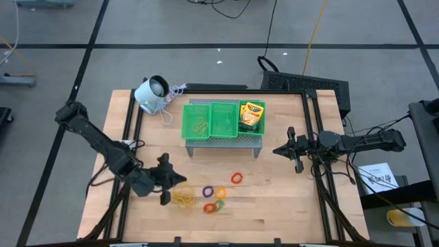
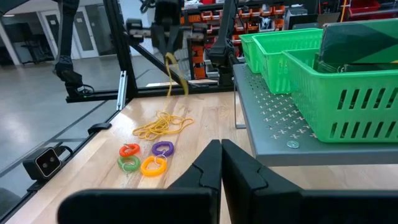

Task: Pick & Place Office Desk Supplies
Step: Put the yellow rubber band into the left green basket

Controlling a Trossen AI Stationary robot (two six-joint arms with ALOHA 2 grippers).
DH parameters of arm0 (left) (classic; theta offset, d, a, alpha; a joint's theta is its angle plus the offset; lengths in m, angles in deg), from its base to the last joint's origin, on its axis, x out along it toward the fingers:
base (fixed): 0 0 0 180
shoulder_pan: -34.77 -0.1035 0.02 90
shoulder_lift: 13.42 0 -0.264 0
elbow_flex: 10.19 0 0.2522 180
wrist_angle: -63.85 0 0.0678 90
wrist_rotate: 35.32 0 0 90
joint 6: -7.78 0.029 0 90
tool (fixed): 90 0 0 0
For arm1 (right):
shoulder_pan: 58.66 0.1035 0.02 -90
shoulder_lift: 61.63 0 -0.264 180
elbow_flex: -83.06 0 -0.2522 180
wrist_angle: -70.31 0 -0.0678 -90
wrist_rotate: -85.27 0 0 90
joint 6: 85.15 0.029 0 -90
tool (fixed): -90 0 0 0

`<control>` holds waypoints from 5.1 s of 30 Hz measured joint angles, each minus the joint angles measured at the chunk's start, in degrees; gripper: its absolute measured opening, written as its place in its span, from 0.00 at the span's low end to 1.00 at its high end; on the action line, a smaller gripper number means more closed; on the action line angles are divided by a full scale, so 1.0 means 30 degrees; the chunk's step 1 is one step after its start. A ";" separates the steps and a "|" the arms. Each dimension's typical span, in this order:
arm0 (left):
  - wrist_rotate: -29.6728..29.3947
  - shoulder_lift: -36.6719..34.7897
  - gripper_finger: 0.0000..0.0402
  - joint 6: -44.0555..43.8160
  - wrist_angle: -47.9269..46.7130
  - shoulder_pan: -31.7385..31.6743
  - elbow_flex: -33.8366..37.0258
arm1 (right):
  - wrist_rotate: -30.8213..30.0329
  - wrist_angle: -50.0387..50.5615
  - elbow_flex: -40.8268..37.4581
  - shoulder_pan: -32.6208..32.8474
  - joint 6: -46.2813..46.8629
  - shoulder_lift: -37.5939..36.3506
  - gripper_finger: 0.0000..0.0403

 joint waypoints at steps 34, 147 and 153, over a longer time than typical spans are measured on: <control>-0.4994 -0.5219 0.01 1.6373 0.8744 -0.4454 0.0000 | -0.0947 0.1445 0.0000 -0.0007 -0.1861 -0.1632 0.00; 0.2790 0.2077 0.63 -0.5187 -0.3658 0.0306 0.1209 | -0.0924 0.1443 0.0000 -0.0006 -0.1854 -0.1625 0.00; 0.4777 0.4730 0.63 -0.6249 -0.2254 0.0306 0.1209 | -0.0923 0.1443 -0.0002 -0.0007 -0.1854 -0.1625 0.00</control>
